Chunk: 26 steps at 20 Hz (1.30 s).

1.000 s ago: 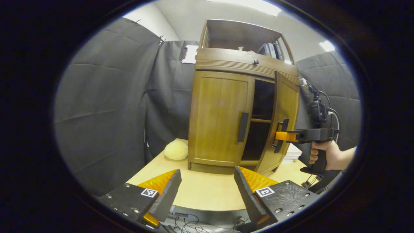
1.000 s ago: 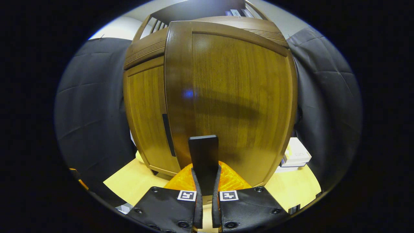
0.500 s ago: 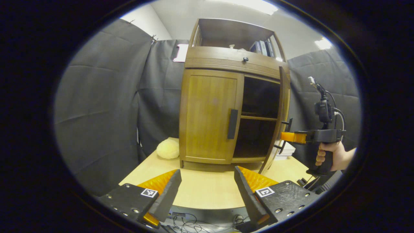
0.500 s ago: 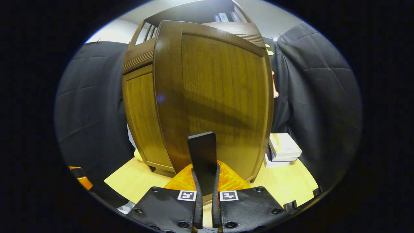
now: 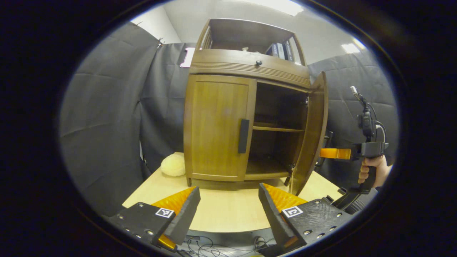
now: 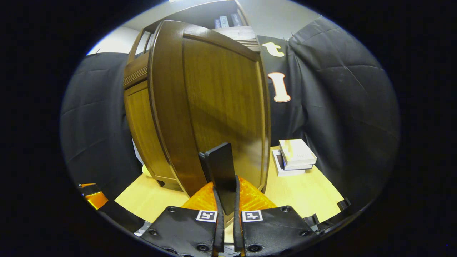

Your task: Open the right door of the double-door shoe cabinet with the right hand, and open the left door with the left hand.

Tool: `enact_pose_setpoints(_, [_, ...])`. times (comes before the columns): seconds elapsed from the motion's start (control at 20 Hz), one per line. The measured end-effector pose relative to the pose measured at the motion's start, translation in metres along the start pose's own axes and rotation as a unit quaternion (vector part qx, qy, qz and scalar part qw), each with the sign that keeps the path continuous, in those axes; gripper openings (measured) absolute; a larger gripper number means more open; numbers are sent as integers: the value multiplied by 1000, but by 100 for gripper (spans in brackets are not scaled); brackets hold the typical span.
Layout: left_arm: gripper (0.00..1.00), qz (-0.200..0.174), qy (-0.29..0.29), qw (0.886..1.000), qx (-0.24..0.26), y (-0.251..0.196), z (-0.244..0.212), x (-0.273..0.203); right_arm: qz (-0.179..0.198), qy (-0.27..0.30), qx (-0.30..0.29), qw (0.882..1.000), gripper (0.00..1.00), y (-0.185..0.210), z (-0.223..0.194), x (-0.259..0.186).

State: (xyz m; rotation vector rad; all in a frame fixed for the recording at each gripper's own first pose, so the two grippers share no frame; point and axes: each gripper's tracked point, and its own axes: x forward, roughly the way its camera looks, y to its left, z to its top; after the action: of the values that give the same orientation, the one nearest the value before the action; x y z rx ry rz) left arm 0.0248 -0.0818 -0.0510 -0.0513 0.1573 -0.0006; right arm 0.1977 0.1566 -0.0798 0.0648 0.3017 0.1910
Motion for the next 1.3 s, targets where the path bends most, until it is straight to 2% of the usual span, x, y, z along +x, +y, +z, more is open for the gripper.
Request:
enact_pose_setpoints(0.4, [93, -33, 4, 999, 11, -13, 5, 5, -16, -10, 45, 999, 11, -7, 3, -1])
enact_pose_setpoints(0.65, [93, -44, 5, 999, 23, -32, 1, 13, -24, -19, 51, 998, 11, -36, 4, -8])
enact_pose_setpoints(0.95, [93, -58, 4, 998, 29, -29, 0, 11, -37, -19, 65, 997, 8, -61, 7, -12])
enact_pose_setpoints(1.05, [93, -58, 4, 998, 35, -31, 0, 11, -40, -18, 63, 997, 13, -68, 8, -14])
enact_pose_setpoints(1.2, [93, -62, 9, 997, 34, -33, -5, 12, -38, -15, 57, 998, 2, -71, 9, -14])
enact_pose_setpoints(1.25, [93, -65, 12, 997, 32, -34, -4, 12, -38, -14, 54, 998, 7, -71, 8, -14])
enact_pose_setpoints(1.3, [93, -68, 15, 997, 29, -34, -6, 11, -40, -15, 50, 998, 7, -72, 8, -15])
